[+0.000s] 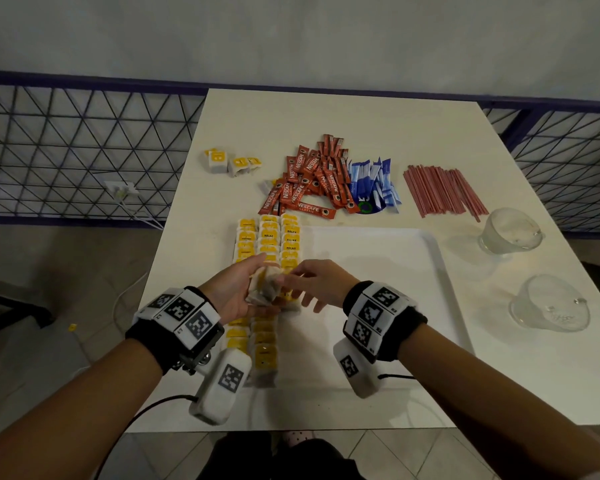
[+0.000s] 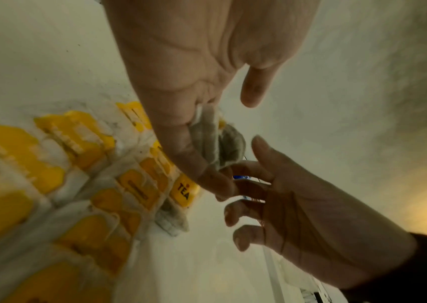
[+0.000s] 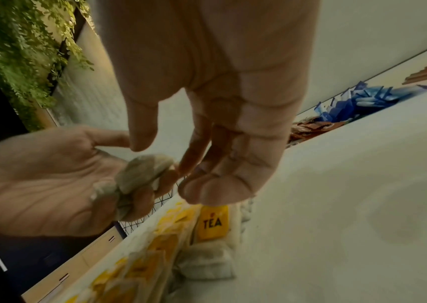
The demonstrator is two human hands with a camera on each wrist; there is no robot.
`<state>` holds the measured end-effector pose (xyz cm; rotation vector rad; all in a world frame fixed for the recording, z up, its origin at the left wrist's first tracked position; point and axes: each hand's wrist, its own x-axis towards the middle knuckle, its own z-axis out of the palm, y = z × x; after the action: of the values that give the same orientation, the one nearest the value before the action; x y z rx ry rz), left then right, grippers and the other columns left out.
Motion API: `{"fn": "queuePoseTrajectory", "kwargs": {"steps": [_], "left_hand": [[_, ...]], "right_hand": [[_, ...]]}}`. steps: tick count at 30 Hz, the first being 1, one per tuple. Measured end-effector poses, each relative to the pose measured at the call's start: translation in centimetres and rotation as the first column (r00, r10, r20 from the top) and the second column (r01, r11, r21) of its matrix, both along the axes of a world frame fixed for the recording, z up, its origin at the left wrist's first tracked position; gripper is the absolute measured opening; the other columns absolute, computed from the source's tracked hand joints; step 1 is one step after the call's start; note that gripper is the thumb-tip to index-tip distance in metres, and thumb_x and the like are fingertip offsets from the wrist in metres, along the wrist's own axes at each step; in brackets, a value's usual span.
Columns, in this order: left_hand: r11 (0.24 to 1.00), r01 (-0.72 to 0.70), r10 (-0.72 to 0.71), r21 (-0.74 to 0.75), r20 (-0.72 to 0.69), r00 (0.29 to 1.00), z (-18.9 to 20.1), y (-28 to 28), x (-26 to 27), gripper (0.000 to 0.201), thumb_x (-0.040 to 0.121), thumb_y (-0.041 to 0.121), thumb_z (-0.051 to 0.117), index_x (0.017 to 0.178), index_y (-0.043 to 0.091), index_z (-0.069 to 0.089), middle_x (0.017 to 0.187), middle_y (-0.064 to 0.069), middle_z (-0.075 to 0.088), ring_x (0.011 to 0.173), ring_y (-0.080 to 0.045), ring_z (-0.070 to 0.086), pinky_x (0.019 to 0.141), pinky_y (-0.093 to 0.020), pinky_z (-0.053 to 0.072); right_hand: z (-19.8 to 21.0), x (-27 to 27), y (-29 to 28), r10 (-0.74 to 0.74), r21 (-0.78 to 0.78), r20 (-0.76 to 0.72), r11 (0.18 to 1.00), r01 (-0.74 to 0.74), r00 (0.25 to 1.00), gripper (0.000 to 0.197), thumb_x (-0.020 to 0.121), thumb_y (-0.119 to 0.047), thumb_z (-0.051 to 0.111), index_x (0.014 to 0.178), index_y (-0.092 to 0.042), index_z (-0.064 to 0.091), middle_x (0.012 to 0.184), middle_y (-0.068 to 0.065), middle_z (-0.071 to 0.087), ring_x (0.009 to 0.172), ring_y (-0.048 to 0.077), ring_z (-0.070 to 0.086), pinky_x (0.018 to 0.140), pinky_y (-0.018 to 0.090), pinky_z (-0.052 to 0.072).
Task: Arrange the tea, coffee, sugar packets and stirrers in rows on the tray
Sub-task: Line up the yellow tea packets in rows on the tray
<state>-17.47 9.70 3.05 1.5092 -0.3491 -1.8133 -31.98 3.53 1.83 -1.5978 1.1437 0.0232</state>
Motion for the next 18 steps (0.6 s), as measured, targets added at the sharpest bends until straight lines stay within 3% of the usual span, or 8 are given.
{"fn": "queuePoseTrajectory", "kwargs": {"steps": [4,7,11,14,16,18], "left_hand": [[0.999,0.037,-0.037,-0.013,-0.010,0.999,0.2,0.3,-1.1,0.036,0.098,0.041,0.034,0.098,0.016,0.059,0.085,-0.009,0.063,0.068,-0.022,0.062,0.054,-0.029,0.055],[1.000,0.006,-0.006,-0.020,-0.003,1.000,-0.1,0.5,-1.3,0.033,0.098,0.038,0.037,0.094,0.016,0.061,0.074,-0.007,0.066,0.054,-0.017,0.063,0.049,-0.024,0.053],[0.999,-0.051,0.051,-0.006,0.078,0.996,-0.6,0.8,-1.1,0.027,0.096,0.031,0.046,0.088,0.011,0.061,0.058,-0.006,0.063,0.038,-0.012,0.048,0.038,-0.017,0.044],[0.997,-0.061,0.065,-0.042,0.125,0.990,-0.8,1.2,-1.0,0.018,0.096,0.024,0.048,0.091,0.012,0.060,0.071,-0.006,0.063,0.045,-0.012,0.051,0.039,-0.018,0.041],[0.995,-0.045,0.060,-0.084,0.181,0.982,-1.0,1.5,-1.0,0.010,0.094,0.018,0.051,0.091,0.016,0.060,0.079,-0.004,0.058,0.055,-0.012,0.053,0.040,-0.016,0.042],[0.991,-0.016,0.044,-0.131,0.220,0.975,-1.0,1.7,-1.1,0.010,0.092,0.011,0.054,0.091,0.018,0.061,0.075,-0.002,0.054,0.060,-0.012,0.049,0.040,-0.015,0.042]], "right_hand": [[-0.4,0.1,0.2,-0.031,-0.022,0.018,0.999,0.031,0.999,0.021,0.086,-0.029,0.064,0.092,-0.013,0.050,0.076,0.001,0.058,0.061,0.011,0.055,0.055,0.025,0.050],[-0.4,-0.1,0.1,-0.083,0.045,0.101,0.996,0.079,0.991,0.018,0.085,-0.014,0.064,0.077,-0.016,0.048,0.070,0.002,0.057,0.058,0.012,0.055,0.053,0.023,0.051],[-0.5,-0.6,0.0,-0.149,0.091,0.232,0.987,0.131,0.961,0.023,0.085,0.004,0.059,0.072,-0.013,0.051,0.065,0.007,0.056,0.048,0.007,0.057,0.057,0.022,0.053],[-0.8,-0.8,-0.1,-0.156,0.038,0.281,0.988,0.152,0.947,0.026,0.083,0.008,0.058,0.072,-0.014,0.052,0.064,0.007,0.055,0.045,0.004,0.056,0.063,0.026,0.053],[-0.9,-0.7,-0.2,-0.147,0.026,0.271,0.989,0.145,0.951,0.023,0.084,0.005,0.058,0.075,-0.015,0.052,0.066,0.006,0.056,0.054,0.012,0.057,0.068,0.030,0.053],[-0.8,-0.5,-0.2,-0.124,0.038,0.241,0.992,0.118,0.963,0.014,0.087,-0.007,0.059,0.078,-0.016,0.053,0.070,0.005,0.058,0.064,0.017,0.056,0.073,0.032,0.053]]}}
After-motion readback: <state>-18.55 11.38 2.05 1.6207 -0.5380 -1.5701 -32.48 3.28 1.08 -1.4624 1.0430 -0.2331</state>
